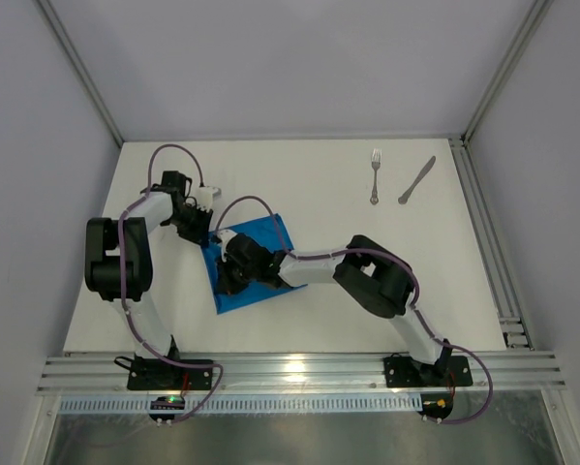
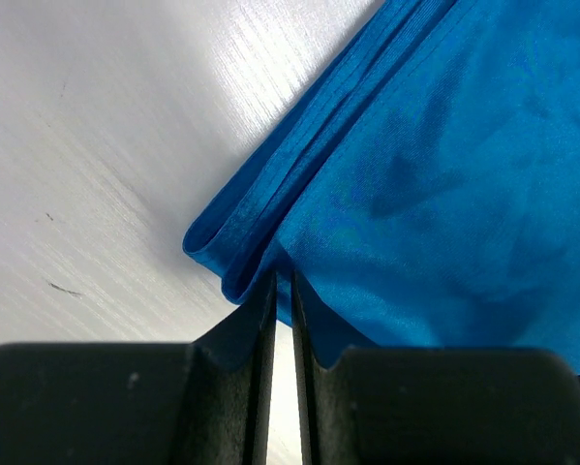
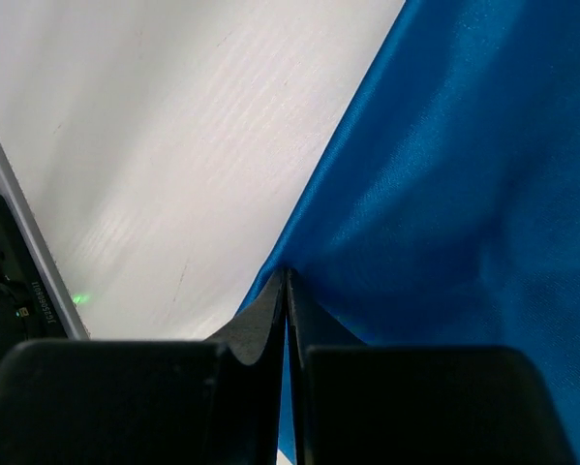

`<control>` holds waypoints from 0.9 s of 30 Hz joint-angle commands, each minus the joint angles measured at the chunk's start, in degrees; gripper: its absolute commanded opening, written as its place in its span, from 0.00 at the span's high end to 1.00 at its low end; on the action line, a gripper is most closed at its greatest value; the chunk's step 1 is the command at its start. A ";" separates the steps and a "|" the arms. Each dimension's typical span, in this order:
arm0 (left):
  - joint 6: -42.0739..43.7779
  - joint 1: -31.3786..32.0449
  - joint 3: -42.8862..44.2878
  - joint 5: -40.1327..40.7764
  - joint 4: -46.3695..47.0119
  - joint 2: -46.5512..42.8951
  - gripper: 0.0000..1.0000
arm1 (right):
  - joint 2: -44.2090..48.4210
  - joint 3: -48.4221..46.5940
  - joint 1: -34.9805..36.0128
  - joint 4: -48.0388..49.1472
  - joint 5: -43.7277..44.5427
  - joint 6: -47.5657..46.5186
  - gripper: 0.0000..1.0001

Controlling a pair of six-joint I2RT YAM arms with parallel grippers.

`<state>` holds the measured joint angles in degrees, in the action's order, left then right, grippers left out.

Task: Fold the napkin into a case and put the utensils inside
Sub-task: Smooth out the square-folded napkin at the center of the board.

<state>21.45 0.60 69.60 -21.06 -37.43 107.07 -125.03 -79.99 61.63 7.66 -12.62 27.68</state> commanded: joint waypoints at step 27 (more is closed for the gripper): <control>-4.40 -0.34 5.90 -4.70 -5.28 -12.57 0.45 | 33.51 18.36 -2.74 -17.30 17.78 12.83 0.95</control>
<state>17.96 0.60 73.47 -23.49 -40.01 100.01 -96.57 -65.76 59.27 -2.28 -2.74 35.48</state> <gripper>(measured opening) 0.539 0.040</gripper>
